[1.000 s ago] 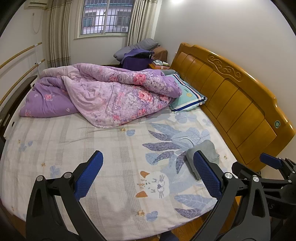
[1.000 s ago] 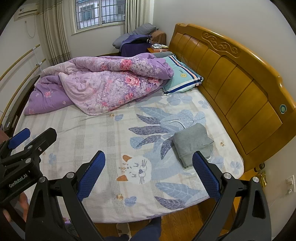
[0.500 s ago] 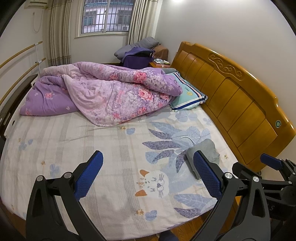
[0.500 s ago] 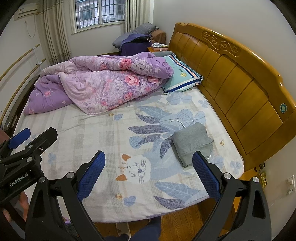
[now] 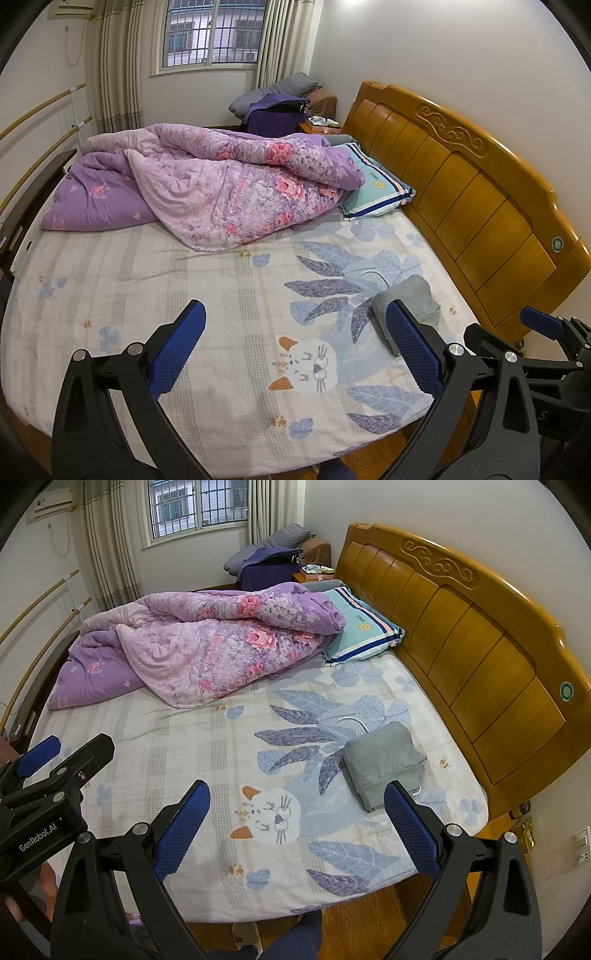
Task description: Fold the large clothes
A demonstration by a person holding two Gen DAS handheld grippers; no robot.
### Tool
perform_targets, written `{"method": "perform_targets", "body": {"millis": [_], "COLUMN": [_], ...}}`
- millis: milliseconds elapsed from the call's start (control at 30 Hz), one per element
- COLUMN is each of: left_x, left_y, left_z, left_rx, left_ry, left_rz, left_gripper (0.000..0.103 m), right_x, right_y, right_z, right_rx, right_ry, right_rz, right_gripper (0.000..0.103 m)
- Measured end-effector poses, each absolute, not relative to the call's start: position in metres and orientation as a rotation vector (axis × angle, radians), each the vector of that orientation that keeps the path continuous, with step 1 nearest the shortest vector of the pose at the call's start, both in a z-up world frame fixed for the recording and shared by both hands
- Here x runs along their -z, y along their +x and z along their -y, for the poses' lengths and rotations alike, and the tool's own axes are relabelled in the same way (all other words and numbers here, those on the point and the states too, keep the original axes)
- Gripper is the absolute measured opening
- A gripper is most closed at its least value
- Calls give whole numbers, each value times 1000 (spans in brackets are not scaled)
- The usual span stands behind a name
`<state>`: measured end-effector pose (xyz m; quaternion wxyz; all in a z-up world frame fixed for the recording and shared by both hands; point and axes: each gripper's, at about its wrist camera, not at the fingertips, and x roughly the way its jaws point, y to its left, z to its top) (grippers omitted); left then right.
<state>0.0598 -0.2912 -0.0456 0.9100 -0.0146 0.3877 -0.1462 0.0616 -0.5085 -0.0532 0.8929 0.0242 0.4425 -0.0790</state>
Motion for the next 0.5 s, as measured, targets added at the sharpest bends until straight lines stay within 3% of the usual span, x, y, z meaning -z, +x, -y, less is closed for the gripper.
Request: {"method": "perform_targets", "body": {"millis": [500], "left_x": [50], "left_y": [51], "left_z": [299], "left_rx": [273], "left_ry": [21], "left_rz": [-775], "left_gripper": [98], "right_x": [59], "right_y": [64], "right_z": [516], "right_rx": [152], "right_ry": [57], "right_rz": [-927], "right_gripper": [92]}}
